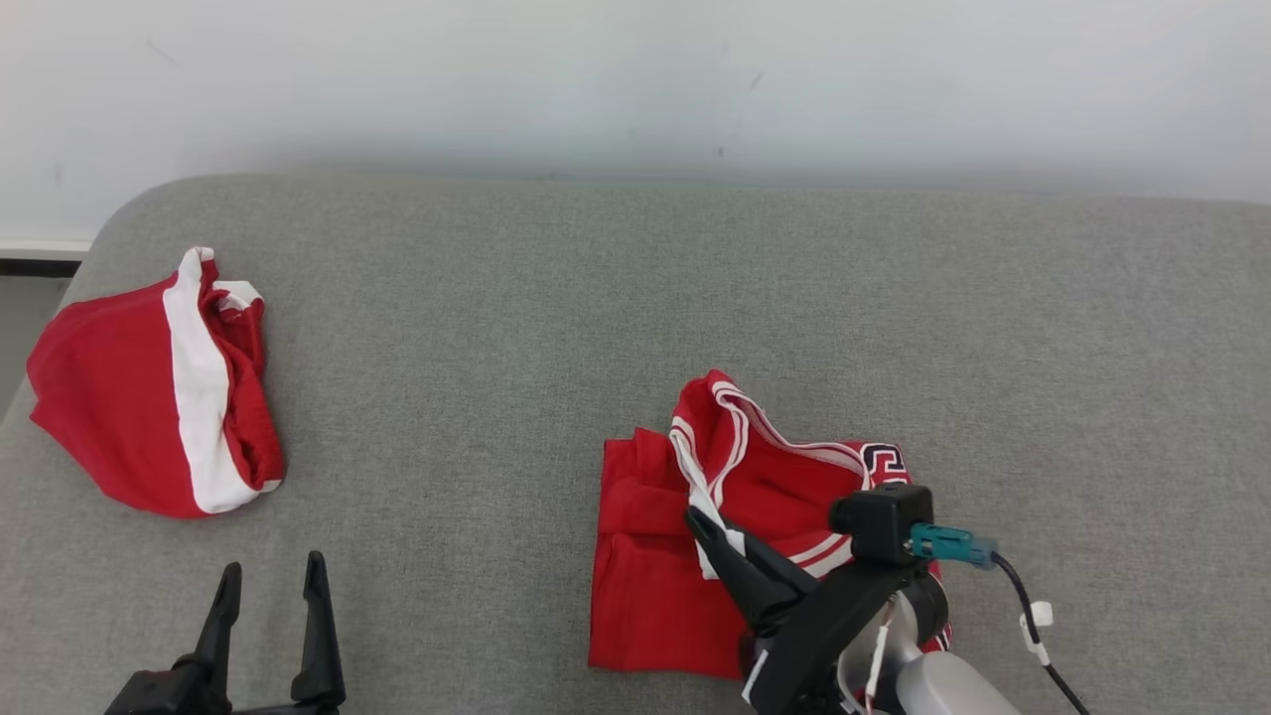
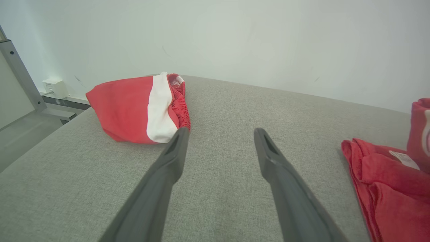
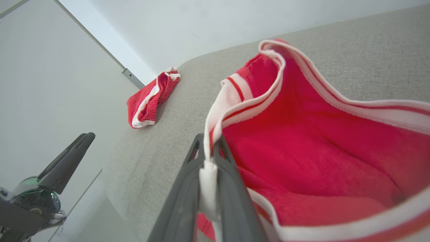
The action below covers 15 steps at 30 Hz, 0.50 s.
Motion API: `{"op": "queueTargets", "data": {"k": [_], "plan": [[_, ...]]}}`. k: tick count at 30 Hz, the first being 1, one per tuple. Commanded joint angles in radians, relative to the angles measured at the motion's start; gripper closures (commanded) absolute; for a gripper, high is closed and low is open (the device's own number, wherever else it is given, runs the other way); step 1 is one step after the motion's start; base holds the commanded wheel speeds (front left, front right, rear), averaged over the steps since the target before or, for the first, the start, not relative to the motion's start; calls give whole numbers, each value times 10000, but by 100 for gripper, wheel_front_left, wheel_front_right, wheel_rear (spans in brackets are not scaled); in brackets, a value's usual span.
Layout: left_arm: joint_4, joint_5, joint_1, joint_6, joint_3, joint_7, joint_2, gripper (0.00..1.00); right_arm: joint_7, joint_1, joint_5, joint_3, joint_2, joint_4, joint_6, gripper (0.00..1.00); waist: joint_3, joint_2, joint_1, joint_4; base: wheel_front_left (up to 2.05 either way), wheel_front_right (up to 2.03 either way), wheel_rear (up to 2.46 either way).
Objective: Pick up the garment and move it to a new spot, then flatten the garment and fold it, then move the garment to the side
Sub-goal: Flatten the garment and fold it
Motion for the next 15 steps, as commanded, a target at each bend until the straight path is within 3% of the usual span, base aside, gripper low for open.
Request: {"op": "queueTargets", "data": {"k": [1, 5, 6, 7, 15], "plan": [[40, -41, -137, -20, -12, -3, -2, 0, -128, -191, 42, 201, 179, 222, -23, 100, 44, 0, 0, 62, 0, 0, 0], [128, -89, -189, -8, -79, -3, -2, 0, -353, -384, 222, 564, 299, 673, -23, 100, 46, 0, 0, 96, 0, 0, 0], [153, -95, -207, -6, -100, -3, -3, 0, -424, -449, 268, 676, 332, 738, -23, 68, 44, 0, 0, 93, 0, 0, 0], [181, -101, -221, -9, -116, -3, 0, 0, -562, -500, 247, 730, 347, 795, -23, 0, 39, 0, 0, 82, 0, 0, 0], [237, 10, -118, -36, -109, -3, 0, 0, -1797, -800, 66, 631, -30, 630, -23, 0, -136, 0, 0, -226, 0, 0, 0]]}}
